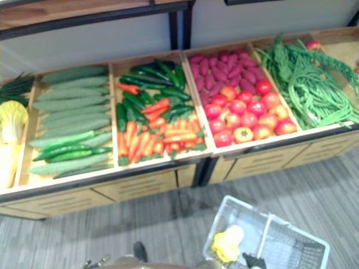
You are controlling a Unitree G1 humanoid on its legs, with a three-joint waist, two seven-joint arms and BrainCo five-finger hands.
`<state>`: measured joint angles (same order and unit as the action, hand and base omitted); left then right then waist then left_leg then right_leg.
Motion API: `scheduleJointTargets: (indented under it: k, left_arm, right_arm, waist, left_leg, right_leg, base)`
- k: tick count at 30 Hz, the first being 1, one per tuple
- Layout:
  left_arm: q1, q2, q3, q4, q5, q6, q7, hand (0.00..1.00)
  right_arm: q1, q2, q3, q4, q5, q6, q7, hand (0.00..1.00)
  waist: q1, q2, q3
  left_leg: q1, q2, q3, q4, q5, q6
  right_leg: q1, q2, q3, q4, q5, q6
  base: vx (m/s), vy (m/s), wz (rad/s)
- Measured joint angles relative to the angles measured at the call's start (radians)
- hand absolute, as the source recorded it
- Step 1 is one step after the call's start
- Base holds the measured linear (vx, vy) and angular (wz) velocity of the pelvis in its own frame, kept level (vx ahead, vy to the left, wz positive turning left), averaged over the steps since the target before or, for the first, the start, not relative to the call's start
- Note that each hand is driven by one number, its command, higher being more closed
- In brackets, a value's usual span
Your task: Pick vegetable in the basket
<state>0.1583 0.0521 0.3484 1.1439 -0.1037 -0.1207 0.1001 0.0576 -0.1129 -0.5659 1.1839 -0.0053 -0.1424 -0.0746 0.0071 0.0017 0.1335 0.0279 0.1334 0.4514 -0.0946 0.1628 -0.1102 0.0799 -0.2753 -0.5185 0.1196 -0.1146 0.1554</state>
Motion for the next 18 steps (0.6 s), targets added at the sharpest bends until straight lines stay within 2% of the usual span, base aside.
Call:
scheduleJointTargets:
  k: [1, 2, 9, 18]
  left_arm:
    - [0.000, 0.000, 0.000, 0.001, 0.000, 0.000, -0.001, 0.00]
    - [0.015, 0.012, -0.032, 0.041, 0.009, 0.000, -0.027, 0.00]
    - [0.015, 0.014, -0.035, 0.042, 0.011, 0.000, -0.027, 0.00]
    - [0.003, 0.039, -0.069, 0.025, 0.050, -0.001, -0.013, 0.00]
  right_arm:
    - [0.000, 0.004, -0.002, 0.000, 0.011, -0.001, 0.002, 1.00]
    - [0.015, -0.004, 0.036, 0.011, 0.026, -0.001, 0.031, 1.00]
    - [0.016, -0.003, 0.047, 0.011, 0.026, 0.000, 0.033, 1.00]
    - [0.021, 0.006, 0.142, 0.011, 0.002, 0.005, 0.041, 1.00]
  waist:
    - [0.000, 0.000, 0.000]
    - [-0.001, 0.007, -0.036]
    - [-0.001, 0.007, -0.036]
    - [0.001, -0.017, -0.073]
  left_leg:
    - [0.002, -0.001, 0.000, 0.000, 0.000, 0.000]
    - [0.026, 0.033, -0.006, -0.006, -0.056, -0.007]
    - [0.027, 0.031, -0.021, -0.007, -0.057, -0.008]
    - [0.028, 0.027, -0.031, -0.006, -0.060, -0.011]
  right_leg:
    - [0.000, 0.000, 0.007, -0.002, 0.002, 0.001]
    - [-0.004, 0.042, 0.067, -0.013, 0.013, 0.010]
    - [0.005, 0.042, 0.057, -0.016, 0.013, 0.010]
    - [0.014, 0.043, 0.056, -0.031, 0.015, 0.013]
  base:
    - [-0.04, 0.044, -0.07]
    - [0.00, 0.000, 0.00]
    - [0.00, 0.000, 0.04]
    - [0.00, 0.000, 0.02]
